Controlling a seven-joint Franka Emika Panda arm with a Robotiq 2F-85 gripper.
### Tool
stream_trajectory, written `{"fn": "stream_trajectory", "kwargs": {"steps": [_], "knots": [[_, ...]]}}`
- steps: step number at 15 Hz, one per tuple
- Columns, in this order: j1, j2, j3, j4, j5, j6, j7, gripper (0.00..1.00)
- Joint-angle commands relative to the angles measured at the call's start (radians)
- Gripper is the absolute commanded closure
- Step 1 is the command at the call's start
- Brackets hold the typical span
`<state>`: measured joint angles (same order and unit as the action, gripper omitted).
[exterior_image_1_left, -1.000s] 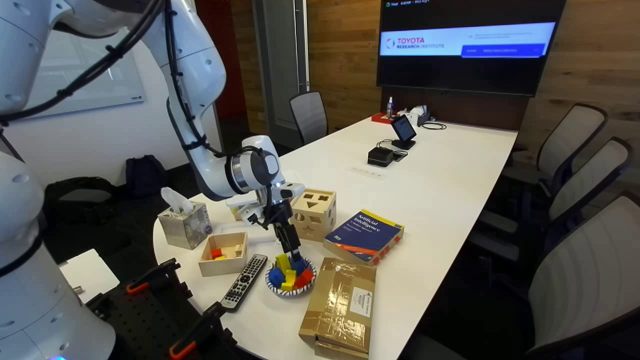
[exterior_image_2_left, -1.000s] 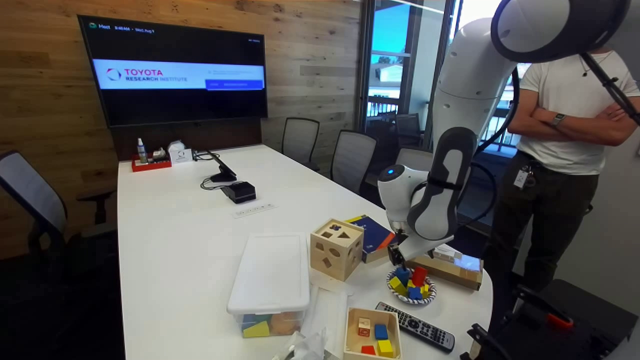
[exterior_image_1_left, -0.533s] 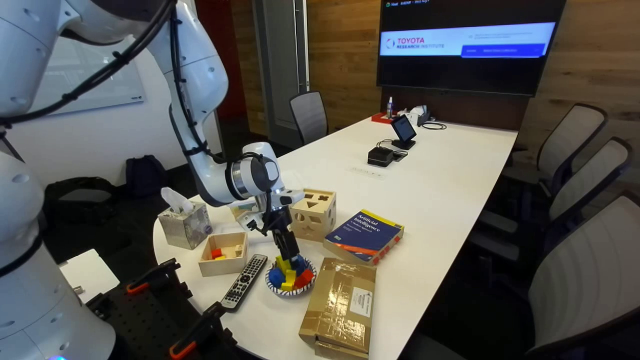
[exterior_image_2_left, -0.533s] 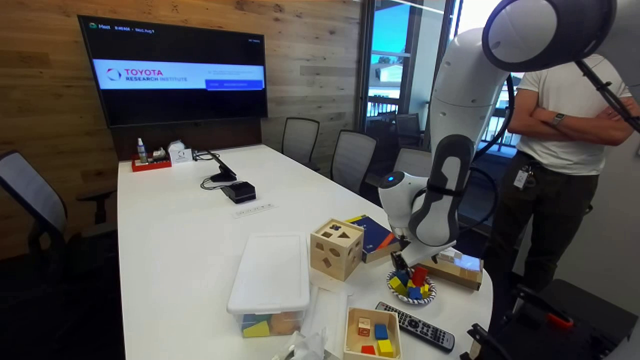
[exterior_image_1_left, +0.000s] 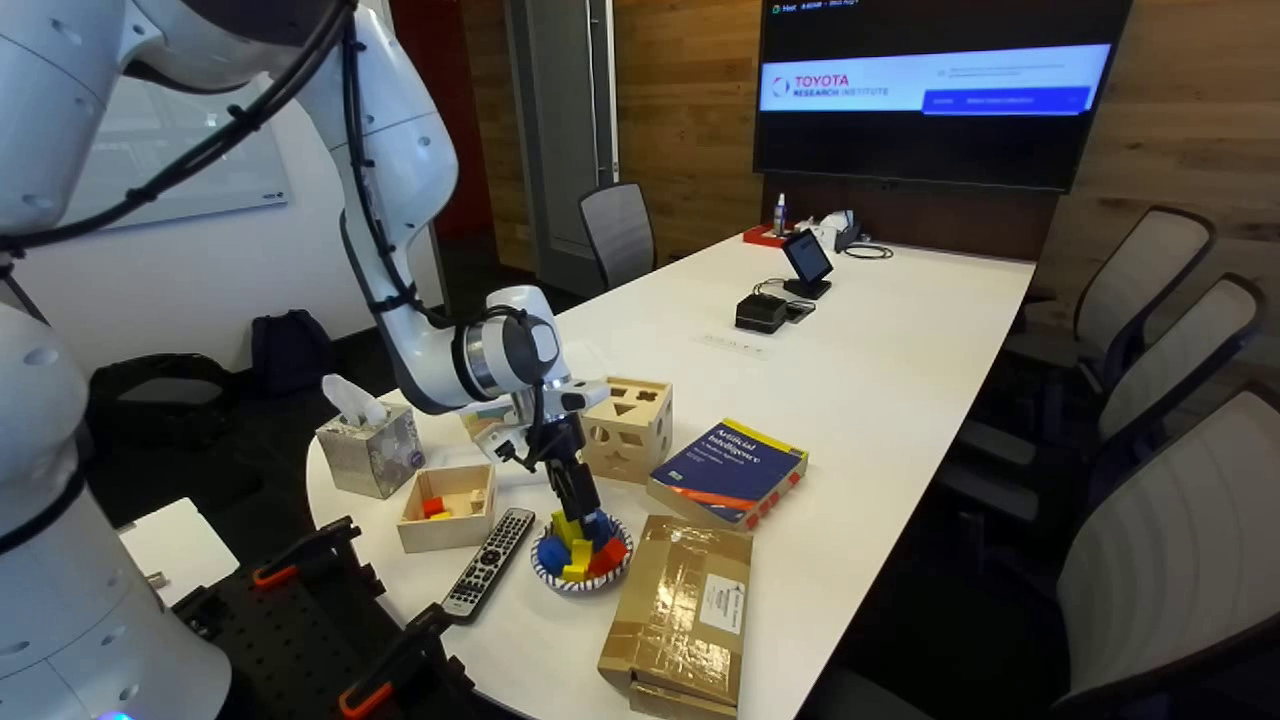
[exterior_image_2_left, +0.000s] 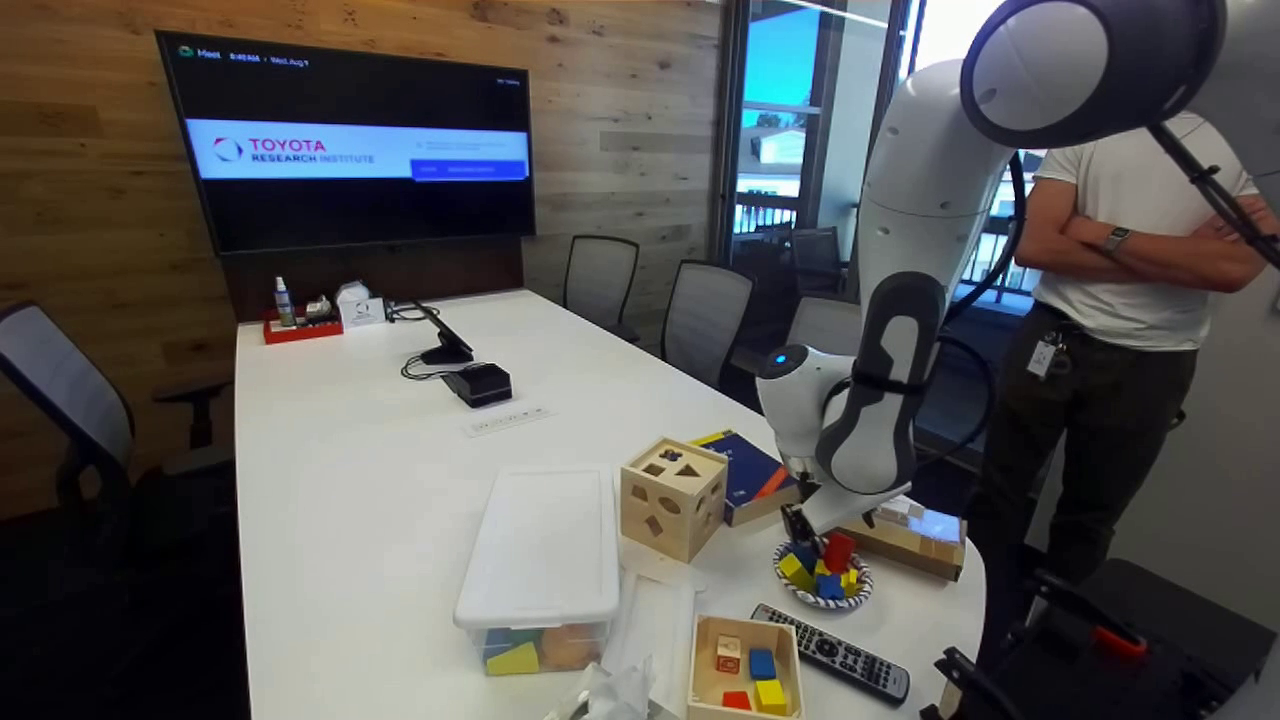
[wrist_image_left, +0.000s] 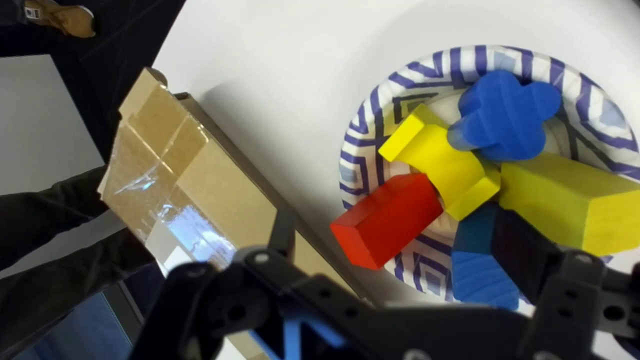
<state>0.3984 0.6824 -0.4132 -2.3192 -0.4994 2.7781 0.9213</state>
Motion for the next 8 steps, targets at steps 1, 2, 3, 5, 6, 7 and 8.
{"fn": "stream_trajectory", "kwargs": {"steps": [1,2,3,5,6,7,8], "knots": [[-0.006,0.020,0.009,0.040,0.033,-0.026,-0.046,0.00],[-0.005,0.026,0.010,0.048,0.040,-0.029,-0.054,0.00],[-0.003,0.033,0.009,0.057,0.045,-0.030,-0.057,0.00],[0.000,0.053,0.008,0.075,0.054,-0.035,-0.066,0.00],[0.001,0.063,0.008,0.085,0.059,-0.039,-0.066,0.00],[0.002,0.077,0.008,0.099,0.063,-0.048,-0.062,0.00],[0.005,0.088,0.007,0.111,0.066,-0.054,-0.057,0.00]]}}
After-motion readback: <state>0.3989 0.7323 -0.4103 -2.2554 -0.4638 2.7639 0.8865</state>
